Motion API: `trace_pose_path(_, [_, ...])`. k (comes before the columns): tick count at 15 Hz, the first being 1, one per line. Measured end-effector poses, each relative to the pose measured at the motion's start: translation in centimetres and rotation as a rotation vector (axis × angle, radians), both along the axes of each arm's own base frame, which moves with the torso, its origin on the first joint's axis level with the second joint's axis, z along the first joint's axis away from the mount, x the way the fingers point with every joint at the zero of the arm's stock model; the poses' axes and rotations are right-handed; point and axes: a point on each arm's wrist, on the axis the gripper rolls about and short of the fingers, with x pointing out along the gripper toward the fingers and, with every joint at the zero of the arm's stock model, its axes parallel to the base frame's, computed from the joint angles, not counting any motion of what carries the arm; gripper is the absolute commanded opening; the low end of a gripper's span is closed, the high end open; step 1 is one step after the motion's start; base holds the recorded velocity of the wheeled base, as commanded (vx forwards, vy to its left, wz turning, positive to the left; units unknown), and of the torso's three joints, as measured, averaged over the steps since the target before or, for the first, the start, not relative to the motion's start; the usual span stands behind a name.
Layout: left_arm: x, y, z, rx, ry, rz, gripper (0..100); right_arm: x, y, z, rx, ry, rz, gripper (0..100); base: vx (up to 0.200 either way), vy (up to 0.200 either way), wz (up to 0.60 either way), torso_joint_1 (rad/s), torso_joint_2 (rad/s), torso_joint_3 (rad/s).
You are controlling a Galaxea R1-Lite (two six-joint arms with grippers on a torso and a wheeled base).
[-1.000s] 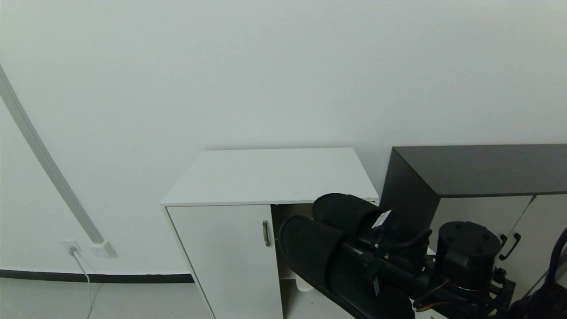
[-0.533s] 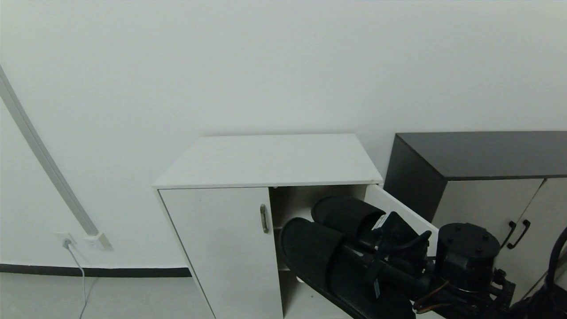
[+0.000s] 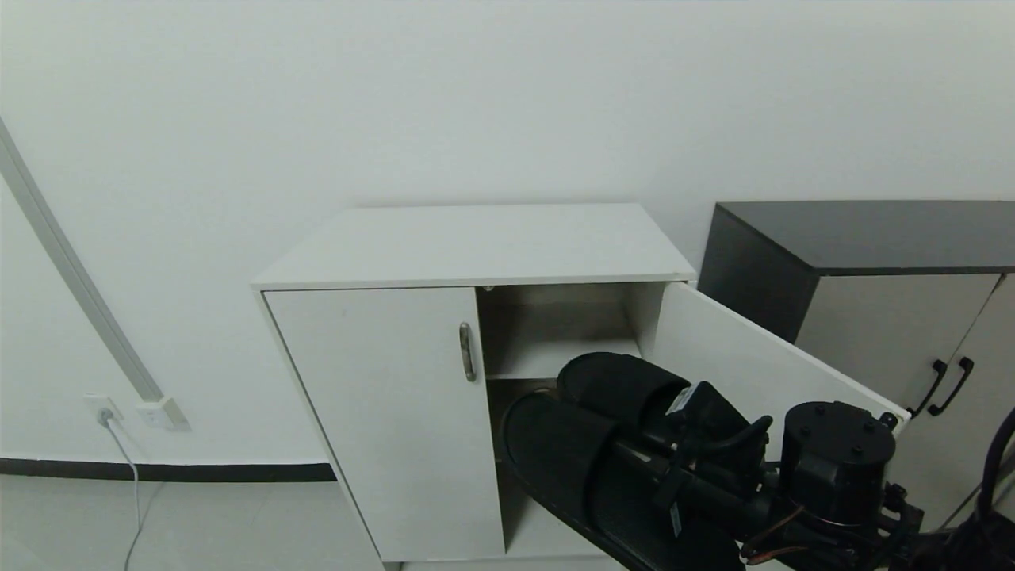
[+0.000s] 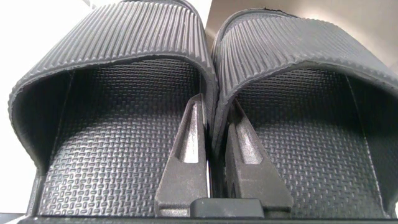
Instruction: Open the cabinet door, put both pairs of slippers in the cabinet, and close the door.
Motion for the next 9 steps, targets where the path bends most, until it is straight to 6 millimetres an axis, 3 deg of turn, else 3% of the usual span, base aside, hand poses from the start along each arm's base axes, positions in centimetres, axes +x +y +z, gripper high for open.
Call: trace_pose_path(9, [0.00,0.00,0.00,-0.001,0.000,0.000,0,-0.15,0.05,-0.07,-0.002,0.003,0.004,0,0.000,0.000,0.00,-0.136,0.47,0.330])
